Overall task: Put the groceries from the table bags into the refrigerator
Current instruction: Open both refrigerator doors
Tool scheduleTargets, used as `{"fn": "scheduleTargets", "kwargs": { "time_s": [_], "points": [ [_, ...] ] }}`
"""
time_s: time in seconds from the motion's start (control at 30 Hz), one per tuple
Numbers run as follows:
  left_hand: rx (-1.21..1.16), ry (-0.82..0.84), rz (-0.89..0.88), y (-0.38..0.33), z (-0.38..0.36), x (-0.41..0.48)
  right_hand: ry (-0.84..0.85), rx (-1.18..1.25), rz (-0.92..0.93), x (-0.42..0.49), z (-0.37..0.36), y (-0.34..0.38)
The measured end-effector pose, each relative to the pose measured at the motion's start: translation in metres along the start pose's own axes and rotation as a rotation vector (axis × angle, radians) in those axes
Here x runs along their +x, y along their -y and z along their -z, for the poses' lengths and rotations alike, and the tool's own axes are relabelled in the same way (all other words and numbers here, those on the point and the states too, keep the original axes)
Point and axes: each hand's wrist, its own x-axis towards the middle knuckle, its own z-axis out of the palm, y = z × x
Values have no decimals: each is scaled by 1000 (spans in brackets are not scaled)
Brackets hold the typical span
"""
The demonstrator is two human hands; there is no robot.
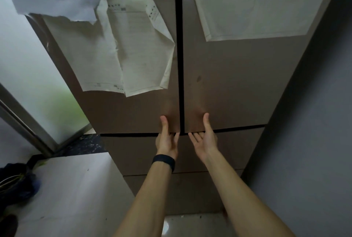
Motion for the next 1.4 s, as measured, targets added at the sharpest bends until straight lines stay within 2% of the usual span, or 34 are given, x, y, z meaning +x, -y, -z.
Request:
{"fn": "scheduleTargets", "kwargs": {
  "time_s": [0.2,0.37,0.67,0.77,0.9,0.97,1.03,1.1,1.17,1.27,1.4],
  "points": [
    [49,-26,-9,3,16,-20,-27,-18,-2,-20,28,0],
    [116,-71,-8,3,63,-56,-42,-22,5,-42,52,5],
    [201,33,-43,-27,109,-113,-105,-91,109,-99,101,7],
    [271,31,-72,-25,113,-129,-116,-100,132,-112,115,9],
    [469,-69,-66,-4,108,-159,-116,-178,202,-129,123,17],
    [640,-23,-54,16,98,-181,-137,-259,261,-138,125,19],
    [743,117,-50,33,79,-203,-216,-401,377,-148,127,16],
    [833,208,-189,36,57,-207,-247,-583,571,-160,128,13],
    [917,257,-359,24,31,-195,-200,-761,750,-167,125,15],
    [988,304,-505,-2,-15,-180,-163,-954,895,-173,114,28],
    [1054,369,-572,-17,-60,-158,-84,-1110,1038,-173,109,49]
  ]
}}
